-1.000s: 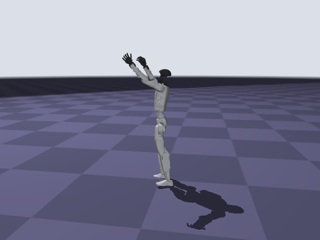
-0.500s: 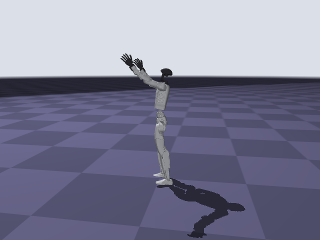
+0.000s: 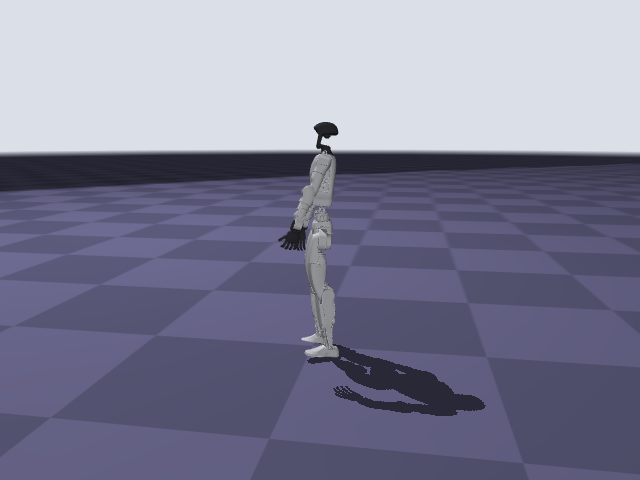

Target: In place motions

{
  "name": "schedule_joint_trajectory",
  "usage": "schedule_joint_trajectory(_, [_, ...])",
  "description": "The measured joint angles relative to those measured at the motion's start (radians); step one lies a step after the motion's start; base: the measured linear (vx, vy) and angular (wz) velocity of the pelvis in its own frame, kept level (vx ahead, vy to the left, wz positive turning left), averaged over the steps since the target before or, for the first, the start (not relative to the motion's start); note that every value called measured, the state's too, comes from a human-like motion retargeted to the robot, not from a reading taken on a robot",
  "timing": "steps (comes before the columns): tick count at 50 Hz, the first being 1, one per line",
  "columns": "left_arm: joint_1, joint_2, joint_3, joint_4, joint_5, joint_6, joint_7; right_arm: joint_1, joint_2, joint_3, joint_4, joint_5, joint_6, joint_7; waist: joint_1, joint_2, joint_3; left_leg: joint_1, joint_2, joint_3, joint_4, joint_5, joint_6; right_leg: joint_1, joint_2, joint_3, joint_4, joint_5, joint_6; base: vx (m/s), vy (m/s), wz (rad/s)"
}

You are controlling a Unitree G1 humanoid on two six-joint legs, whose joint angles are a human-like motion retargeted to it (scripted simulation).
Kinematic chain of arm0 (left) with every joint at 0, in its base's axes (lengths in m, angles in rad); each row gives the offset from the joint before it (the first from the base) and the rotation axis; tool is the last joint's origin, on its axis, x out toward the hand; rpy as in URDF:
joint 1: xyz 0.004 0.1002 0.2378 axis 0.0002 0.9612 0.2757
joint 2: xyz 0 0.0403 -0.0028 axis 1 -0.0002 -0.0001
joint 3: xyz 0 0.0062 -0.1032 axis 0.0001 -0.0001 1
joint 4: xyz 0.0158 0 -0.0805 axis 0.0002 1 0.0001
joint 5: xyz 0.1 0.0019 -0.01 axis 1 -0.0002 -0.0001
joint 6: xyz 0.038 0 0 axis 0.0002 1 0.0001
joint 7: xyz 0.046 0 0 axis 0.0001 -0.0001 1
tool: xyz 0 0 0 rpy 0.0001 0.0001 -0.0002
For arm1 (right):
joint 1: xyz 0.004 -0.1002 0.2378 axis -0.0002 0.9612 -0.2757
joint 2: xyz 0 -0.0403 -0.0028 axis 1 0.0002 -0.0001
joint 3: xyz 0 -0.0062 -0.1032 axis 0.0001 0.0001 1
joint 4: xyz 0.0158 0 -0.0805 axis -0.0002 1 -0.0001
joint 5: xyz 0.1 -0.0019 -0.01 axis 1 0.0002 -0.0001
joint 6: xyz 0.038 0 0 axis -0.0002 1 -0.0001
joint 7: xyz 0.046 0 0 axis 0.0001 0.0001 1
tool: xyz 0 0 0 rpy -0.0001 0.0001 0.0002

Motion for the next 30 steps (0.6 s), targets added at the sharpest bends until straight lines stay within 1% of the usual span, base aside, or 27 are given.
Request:
schedule_joint_trajectory(3, [0.104, -0.047, 0.013, 0.117, -0.010, 0.011, 0.053, 0.105, 0.008, -0.005, 0.176, -0.014, 0.090, -0.005, -0.008, 0.014, 0.003, -0.016, 0.008, 0.007, -0.002, 0.000, -0.002, -0.021, 0.004, 0.005, 0.001, 0.003, 0.003, 0.00, 0.00, 0.00])
schedule_joint_trajectory(5, [0.180, -0.084, 0.014, 0.161, -0.010, 0.028, 0.083, 0.181, 0.009, 0.015, 0.254, 0.032, 0.131, 0.008, -0.019, 0.019, 0.007, -0.025, 0.011, 0.010, -0.002, -0.001, -0.004, -0.031, 0.006, 0.009, 0.001, 0.003, 0.005, 0.02, -0.01, -0.19])
schedule_joint_trajectory(8, [0.313, -0.156, 0.000, 0.161, 0.004, 0.066, 0.097, 0.328, 0.016, -0.013, 0.254, 0.120, 0.178, 0.018, -0.018, 0.021, 0.029, -0.018, 0.018, 0.035, -0.001, -0.005, -0.006, -0.058, 0.005, 0.036, 0.025, 0.005, 0.001, 0.05, -0.01, -0.91])
schedule_joint_trajectory(9, [0.350, -0.180, 0.005, 0.161, 0.006, 0.075, 0.089, 0.362, 0.017, -0.032, 0.254, 0.160, 0.180, 0.024, 0.066, 0.007, 0.032, -0.001, 0.021, 0.131, -0.006, -0.015, -0.012, -0.097, 0.012, 0.132, 0.067, -0.012, 0.003, 0.01, 0.01, -3.94])
schedule_joint_trajectory(10, [0.382, -0.206, 0.016, 0.161, 0.008, 0.084, 0.079, 0.388, 0.016, -0.048, 0.254, 0.207, 0.180, 0.034, 0.196, -0.016, 0.031, 0.022, 0.024, 0.276, -0.012, -0.030, -0.021, -0.148, 0.027, 0.275, 0.122, -0.040, 0.005, 0.00, -0.01, -2.61])
schedule_joint_trajectory(11, [0.413, -0.229, 0.015, 0.161, -0.004, 0.089, 0.066, 0.419, 0.021, -0.086, 0.254, 0.262, 0.175, 0.041, 0.119, 0.001, 0.041, 0.010, 0.030, 0.190, -0.008, -0.022, -0.016, -0.108, 0.019, 0.191, 0.084, -0.024, 0.010, 0.02, -0.04, 0.42])
schedule_joint_trajectory(12, [0.440, -0.254, 0.027, 0.161, -0.020, 0.090, 0.056, 0.444, 0.021, -0.116, 0.254, 0.316, 0.165, 0.047, 0.031, 0.016, 0.056, 0.000, 0.032, 0.099, -0.003, -0.012, -0.009, -0.071, 0.010, 0.102, 0.050, -0.006, 0.011, 0.04, -0.07, 4.46])
schedule_joint_trajectory(13, [0.462, -0.281, 0.063, 0.161, -0.044, 0.086, 0.048, 0.459, 0.014, -0.129, 0.254, 0.364, 0.147, 0.052, -0.081, 0.027, 0.081, -0.006, 0.024, -0.005, 0.001, -0.001, -0.002, -0.040, 0.002, 0.000, 0.023, 0.016, 0.004, 0.02, -0.06, 3.20])
schedule_joint_trajectory(14, [0.475, -0.304, 0.104, 0.161, -0.076, 0.080, 0.042, 0.463, 0.004, -0.131, 0.254, 0.396, 0.132, 0.048, -0.101, 0.028, 0.096, 0.001, 0.025, -0.013, 0.001, -0.001, -0.001, -0.031, 0.002, -0.006, 0.020, 0.019, 0.005, -0.02, -0.04, 1.05])
schedule_joint_trajectory(15, [0.485, -0.324, 0.148, 0.161, -0.111, 0.074, 0.036, 0.462, -0.008, -0.127, 0.254, 0.420, 0.120, 0.039, -0.076, 0.024, 0.108, 0.016, 0.031, 0.028, -0.001, -0.005, -0.003, -0.032, 0.006, 0.036, 0.030, 0.013, 0.009, -0.04, -0.02, -0.73])
schedule_joint_trajectory(16, [0.488, -0.333, 0.167, 0.161, -0.152, 0.069, 0.028, 0.452, -0.021, -0.123, 0.254, 0.421, 0.116, 0.025, -0.079, 0.023, 0.121, 0.025, 0.029, 0.035, -0.003, -0.005, -0.002, -0.026, 0.012, 0.042, 0.024, 0.015, 0.004, -0.05, -0.02, -0.95])
schedule_joint_trajectory(18, [0.493, -0.337, 0.187, 0.161, -0.210, 0.062, 0.018, 0.428, -0.046, -0.107, 0.254, 0.402, 0.107, 0.000, -0.080, 0.021, 0.144, 0.042, 0.029, 0.048, -0.007, -0.005, -0.001, -0.019, 0.020, 0.056, 0.021, 0.020, -0.001, -0.06, -0.03, -0.40])
schedule_joint_trajectory(20, [0.487, -0.326, 0.184, 0.161, -0.213, 0.055, 0.012, 0.389, -0.065, -0.079, 0.254, 0.356, 0.095, -0.010, -0.081, 0.019, 0.168, 0.059, 0.031, 0.055, -0.008, -0.004, 0.000, -0.015, 0.022, 0.068, 0.023, 0.027, -0.001, -0.07, -0.04, -0.34])
schedule_joint_trajectory(24, [0.448, -0.262, 0.122, 0.154, -0.054, 0.025, -0.006, 0.307, -0.077, -0.028, 0.206, 0.209, 0.057, 0.005, -0.074, 0.009, 0.200, 0.074, 0.032, 0.071, -0.008, -0.002, -0.002, -0.009, 0.025, 0.086, 0.018, 0.037, -0.004, -0.08, -0.04, -0.23])
schedule_joint_trajectory(27, [0.436, -0.227, 0.069, 0.130, 0.058, 0.014, 0.030, 0.274, -0.070, -0.011, 0.168, 0.131, 0.037, -0.035, -0.070, 0.010, 0.192, 0.066, 0.033, 0.075, -0.009, 0.001, -0.005, -0.017, 0.025, 0.088, 0.014, 0.042, -0.005, -0.02, -0.01, -0.02])
schedule_joint_trajectory(30, [0.428, -0.217, 0.042, 0.120, 0.110, -0.014, 0.096, 0.261, -0.050, -0.003, 0.160, 0.141, 0.017, -0.081, -0.063, 0.013, 0.176, 0.055, 0.035, 0.078, -0.011, 0.003, -0.007, -0.029, 0.025, 0.089, 0.012, 0.043, -0.004, 0.00, 0.00, 0.00])
